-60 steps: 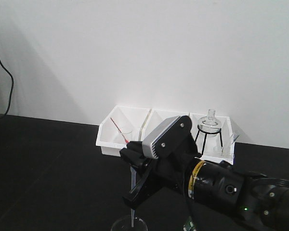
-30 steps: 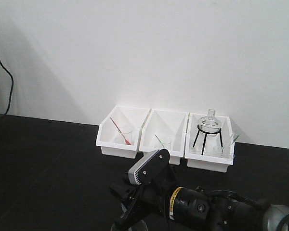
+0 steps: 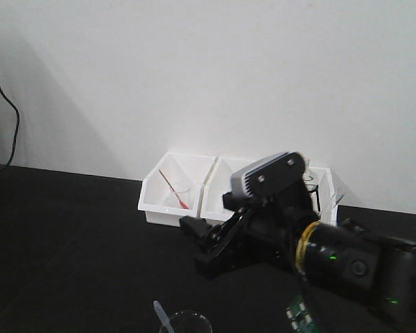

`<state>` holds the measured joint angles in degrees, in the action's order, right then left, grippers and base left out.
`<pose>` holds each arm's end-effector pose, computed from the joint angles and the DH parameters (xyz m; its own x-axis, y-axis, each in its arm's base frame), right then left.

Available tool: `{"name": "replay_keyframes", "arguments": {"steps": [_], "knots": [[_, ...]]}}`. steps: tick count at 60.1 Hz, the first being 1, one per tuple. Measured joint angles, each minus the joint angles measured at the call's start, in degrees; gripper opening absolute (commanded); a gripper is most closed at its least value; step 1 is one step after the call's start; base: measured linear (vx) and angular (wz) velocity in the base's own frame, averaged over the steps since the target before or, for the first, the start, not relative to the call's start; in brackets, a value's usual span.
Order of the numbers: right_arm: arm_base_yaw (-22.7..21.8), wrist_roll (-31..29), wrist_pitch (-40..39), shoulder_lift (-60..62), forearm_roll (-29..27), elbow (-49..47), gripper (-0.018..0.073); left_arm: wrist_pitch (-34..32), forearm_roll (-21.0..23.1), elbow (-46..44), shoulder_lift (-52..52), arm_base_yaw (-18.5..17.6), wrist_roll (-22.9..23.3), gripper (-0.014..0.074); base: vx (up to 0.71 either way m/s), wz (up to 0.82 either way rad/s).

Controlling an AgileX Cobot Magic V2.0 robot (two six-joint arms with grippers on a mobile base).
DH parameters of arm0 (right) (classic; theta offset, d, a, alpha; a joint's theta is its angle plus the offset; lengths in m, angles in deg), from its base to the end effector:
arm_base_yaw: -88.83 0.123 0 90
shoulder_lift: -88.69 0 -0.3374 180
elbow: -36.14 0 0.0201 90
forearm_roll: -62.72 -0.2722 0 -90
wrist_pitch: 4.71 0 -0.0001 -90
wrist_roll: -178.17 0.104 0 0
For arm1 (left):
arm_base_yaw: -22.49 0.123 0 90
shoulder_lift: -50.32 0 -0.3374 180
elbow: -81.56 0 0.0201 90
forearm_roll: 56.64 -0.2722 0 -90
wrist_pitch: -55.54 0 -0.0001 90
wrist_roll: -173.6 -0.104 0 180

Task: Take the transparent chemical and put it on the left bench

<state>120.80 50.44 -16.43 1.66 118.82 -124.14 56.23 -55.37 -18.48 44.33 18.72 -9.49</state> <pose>0.2876 0.2001 0.3826 -0.1115 -0.1358 -0.9844 -0.6701 0.7418 -0.0265 0.0383 -0.0026 0.2035 0.0606 0.0278 -0.9978 0.0641 0.9974 0.0317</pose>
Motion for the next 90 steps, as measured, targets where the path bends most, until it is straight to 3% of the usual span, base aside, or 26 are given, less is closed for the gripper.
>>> {"name": "replay_keyframes", "arguments": {"steps": [7,26,35,41,45,50,57,64,77,90], "knots": [[0.0,3.1,3.3,6.4,2.4,0.0,0.0544,0.0,0.0,0.0,0.0,0.0,0.0,-0.0004,0.0,0.0],[0.0,3.6,3.9,12.8,2.6,0.0,0.0525,0.0,0.0,0.0,0.0,0.0,0.0,-0.0004,0.0,0.0],[0.0,3.6,8.1,13.6,2.3,0.1,0.0409,0.0,0.0,0.0,0.0,0.0,0.0,-0.0004,0.0,0.0],[0.0,2.2,13.3,17.1,-1.3,0.2,0.0246,0.0,0.0,0.0,0.0,0.0,0.0,-0.0004,0.0,0.0],[0.0,-1.5,18.6,21.0,-7.5,0.2,0.0137,0.0,0.0,0.0,0.0,0.0,0.0,-0.0004,0.0,0.0],[-0.1,-11.4,27.3,26.2,-16.0,0.2,-0.0012,0.0,0.0,0.0,0.0,0.0,0.0,-0.0004,0.0,0.0],[-3.7,-27.9,36.1,33.6,-25.1,3.2,-0.001,0.0,0.0,0.0,0.0,0.0,0.0,-0.0004,0.0,0.0],[-11.8,-39.5,33.5,43.1,-32.2,13.8,-0.0008,0.0,0.0,0.0,0.0,0.0,0.0,-0.0004,0.0,0.0],[-26.1,-44.0,26.2,61.9,-42.7,34.8,-0.0007,0.0,0.0,0.0,0.0,0.0,0.0,-0.0004,0.0,0.0],[-28.5,-44.4,25.6,76.2,-45.8,51.8,-0.0007,0.0,0.0,0.0,0.0,0.0,0.0,-0.0004,0.0,0.0]]}}
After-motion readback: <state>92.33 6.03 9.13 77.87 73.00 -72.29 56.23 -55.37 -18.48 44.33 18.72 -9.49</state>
